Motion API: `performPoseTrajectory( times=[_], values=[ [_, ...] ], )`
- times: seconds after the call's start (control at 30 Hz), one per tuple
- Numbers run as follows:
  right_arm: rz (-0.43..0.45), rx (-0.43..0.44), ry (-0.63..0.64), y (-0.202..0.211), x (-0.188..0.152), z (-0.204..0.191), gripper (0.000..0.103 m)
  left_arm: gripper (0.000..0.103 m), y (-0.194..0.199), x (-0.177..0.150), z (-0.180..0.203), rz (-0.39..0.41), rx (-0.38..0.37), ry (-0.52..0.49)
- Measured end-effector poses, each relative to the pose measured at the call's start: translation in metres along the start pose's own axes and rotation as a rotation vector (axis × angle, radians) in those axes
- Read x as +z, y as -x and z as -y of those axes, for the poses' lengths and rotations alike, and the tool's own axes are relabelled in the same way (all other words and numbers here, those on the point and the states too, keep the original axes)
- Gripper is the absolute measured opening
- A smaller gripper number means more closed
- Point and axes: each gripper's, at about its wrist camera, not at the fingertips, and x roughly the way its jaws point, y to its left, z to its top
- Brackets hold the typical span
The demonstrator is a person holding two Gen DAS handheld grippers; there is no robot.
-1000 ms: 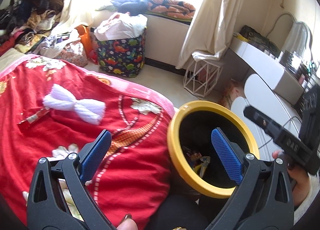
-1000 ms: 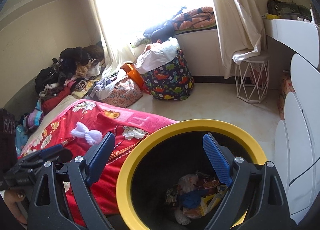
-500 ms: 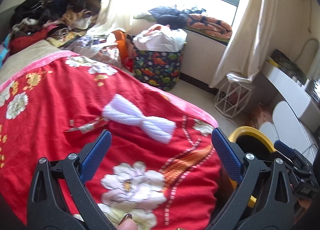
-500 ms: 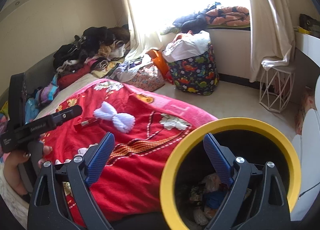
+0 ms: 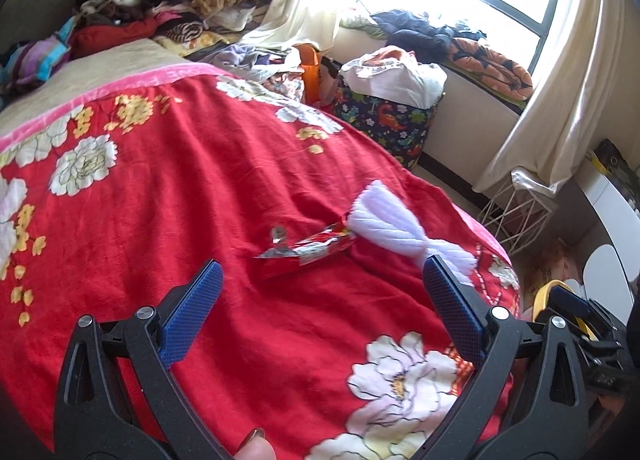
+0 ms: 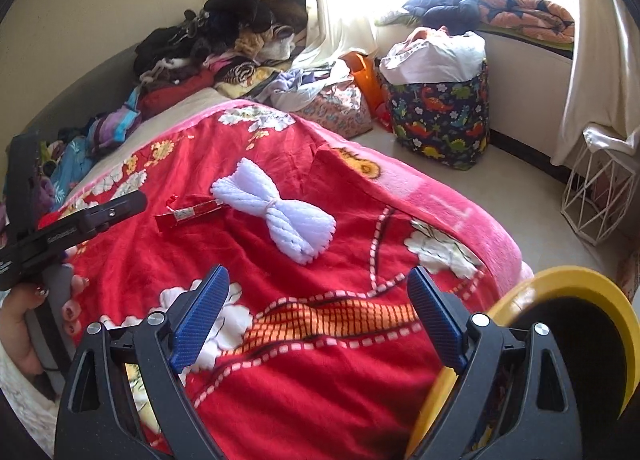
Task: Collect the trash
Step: 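Grasp the white mesh bundle with the right tool while the left tool grasps the red wrapper, then carry the white bundle and red wrapper over the bin with both tools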
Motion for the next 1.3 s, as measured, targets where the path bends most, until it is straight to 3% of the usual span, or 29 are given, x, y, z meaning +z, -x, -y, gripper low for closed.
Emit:
performPoseTrajectory(
  times=[0.27, 0.43, 0.53, 0.6, 0.7, 0.77, 0.9, 1.07, 1.3],
  values=[
    [-0.107, -0.048, 0.085, -0.068, 0.024, -0.013, 0.088, 0.091, -0.032, 0.003, -0.028, -0.055, 0.004, 0.076],
    [-0.161, -0.063, 0.091, -0.101, 0.029, -0.018, 0.087, 0.082, -0.048, 0.001, -0.036, -0.086, -0.009, 0.122],
    [-0.2, -0.042, 0.091, -0.116, 0.027, -0.022, 0.067, 0.076, -0.051, 0.0, -0.035, -0.085, -0.01, 0.123],
    [-0.224, -0.014, 0.081, -0.121, 0.025, -0.025, 0.047, 0.072, -0.052, 0.0, -0.033, -0.086, -0.013, 0.119],
    [-0.211, 0.016, 0.063, -0.115, 0.019, -0.027, 0.033, 0.064, -0.051, -0.001, -0.032, -0.083, -0.013, 0.116],
    [-0.194, 0.026, 0.049, -0.106, 0.015, -0.027, 0.03, 0.056, -0.049, -0.002, -0.033, -0.081, -0.01, 0.121],
    [-0.169, 0.024, -0.003, -0.086, 0.007, -0.02, 0.029, 0.04, -0.043, -0.006, -0.029, -0.084, -0.023, 0.113],
    [-0.142, 0.013, -0.073, -0.057, -0.007, -0.005, 0.029, 0.019, -0.038, -0.02, -0.007, -0.118, -0.044, 0.023],
    [-0.09, 0.013, -0.151, -0.017, -0.02, 0.014, 0.029, 0.005, -0.035, -0.041, 0.03, -0.159, -0.078, -0.087]
  ],
)
